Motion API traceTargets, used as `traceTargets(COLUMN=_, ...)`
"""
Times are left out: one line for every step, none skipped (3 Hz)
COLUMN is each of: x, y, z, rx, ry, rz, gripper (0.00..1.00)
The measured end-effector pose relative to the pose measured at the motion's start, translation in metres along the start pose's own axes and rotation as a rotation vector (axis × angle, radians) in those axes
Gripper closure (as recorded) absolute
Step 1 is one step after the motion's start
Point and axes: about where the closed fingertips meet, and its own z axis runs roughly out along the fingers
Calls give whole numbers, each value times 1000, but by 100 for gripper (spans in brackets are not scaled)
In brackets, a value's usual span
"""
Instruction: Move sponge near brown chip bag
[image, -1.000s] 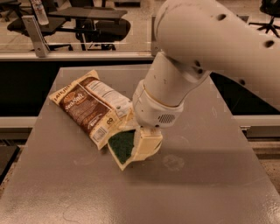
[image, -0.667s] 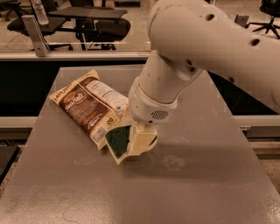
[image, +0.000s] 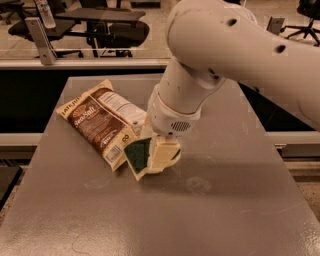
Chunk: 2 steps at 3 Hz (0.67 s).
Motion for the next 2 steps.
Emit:
traceTargets(x=0, y=0, z=-1, rx=3, ry=2, rz=0, gripper=0)
traceTargets(x=0, y=0, z=-1, rx=3, ry=2, rz=0, gripper=0)
